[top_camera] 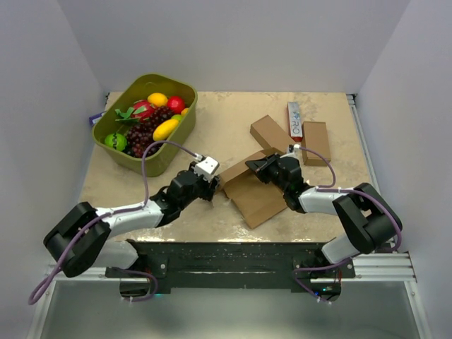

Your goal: Fold the paper box

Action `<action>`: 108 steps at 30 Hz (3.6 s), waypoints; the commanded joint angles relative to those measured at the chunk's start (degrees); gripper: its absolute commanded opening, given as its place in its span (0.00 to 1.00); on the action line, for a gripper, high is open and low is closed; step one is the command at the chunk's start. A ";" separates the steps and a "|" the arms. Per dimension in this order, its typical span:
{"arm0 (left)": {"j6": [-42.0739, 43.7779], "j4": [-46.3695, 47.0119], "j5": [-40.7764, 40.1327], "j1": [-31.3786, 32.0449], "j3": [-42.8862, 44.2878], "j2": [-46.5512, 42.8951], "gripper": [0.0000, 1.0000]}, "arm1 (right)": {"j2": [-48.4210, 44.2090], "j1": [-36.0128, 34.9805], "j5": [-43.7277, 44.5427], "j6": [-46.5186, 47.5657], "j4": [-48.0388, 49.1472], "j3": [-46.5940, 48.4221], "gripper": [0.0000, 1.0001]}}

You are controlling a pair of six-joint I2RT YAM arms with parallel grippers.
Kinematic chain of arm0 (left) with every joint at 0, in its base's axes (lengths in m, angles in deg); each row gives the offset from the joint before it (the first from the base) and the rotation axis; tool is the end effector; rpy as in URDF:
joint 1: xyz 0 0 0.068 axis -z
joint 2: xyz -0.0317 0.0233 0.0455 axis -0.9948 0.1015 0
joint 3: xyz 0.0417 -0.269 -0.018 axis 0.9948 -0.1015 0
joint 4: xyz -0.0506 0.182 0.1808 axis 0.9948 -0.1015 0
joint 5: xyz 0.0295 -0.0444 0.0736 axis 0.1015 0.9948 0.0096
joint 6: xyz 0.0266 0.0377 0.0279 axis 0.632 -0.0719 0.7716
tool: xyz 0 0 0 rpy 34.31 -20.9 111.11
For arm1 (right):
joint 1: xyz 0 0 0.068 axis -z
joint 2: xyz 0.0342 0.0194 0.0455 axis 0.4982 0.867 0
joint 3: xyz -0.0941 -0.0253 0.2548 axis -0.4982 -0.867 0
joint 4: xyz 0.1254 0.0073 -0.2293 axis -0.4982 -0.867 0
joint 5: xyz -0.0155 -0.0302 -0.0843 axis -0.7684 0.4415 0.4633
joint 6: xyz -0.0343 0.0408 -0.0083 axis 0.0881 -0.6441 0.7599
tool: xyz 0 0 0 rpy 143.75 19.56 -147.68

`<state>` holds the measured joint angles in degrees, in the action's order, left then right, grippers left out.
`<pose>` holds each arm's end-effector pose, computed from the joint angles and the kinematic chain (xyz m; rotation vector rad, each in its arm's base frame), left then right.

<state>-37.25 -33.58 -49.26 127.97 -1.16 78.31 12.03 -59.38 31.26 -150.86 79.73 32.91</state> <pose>0.1917 -0.1753 0.1861 0.5659 1.8943 -0.3800 0.2528 0.1427 0.1682 0.7921 1.9060 1.1996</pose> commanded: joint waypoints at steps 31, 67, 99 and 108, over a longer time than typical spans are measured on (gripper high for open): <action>-5.06 7.22 1.40 1.91 -3.20 -3.62 0.82 | -1.20 0.05 0.67 0.41 1.35 -1.20 0.00; -10.17 13.45 5.97 -0.90 -12.26 -3.91 0.88 | -3.13 0.05 1.99 2.87 -1.64 -0.85 0.00; -11.04 22.69 7.22 2.44 -4.97 9.63 0.59 | -2.69 -0.65 1.81 3.22 -1.55 -0.76 0.00; -14.91 25.06 3.17 5.07 -4.00 11.57 0.57 | -1.99 -0.91 1.81 2.96 -1.11 -0.85 0.00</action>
<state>-50.21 -13.08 -42.50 131.84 -7.76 88.84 9.87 -59.84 31.55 -149.55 78.61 32.19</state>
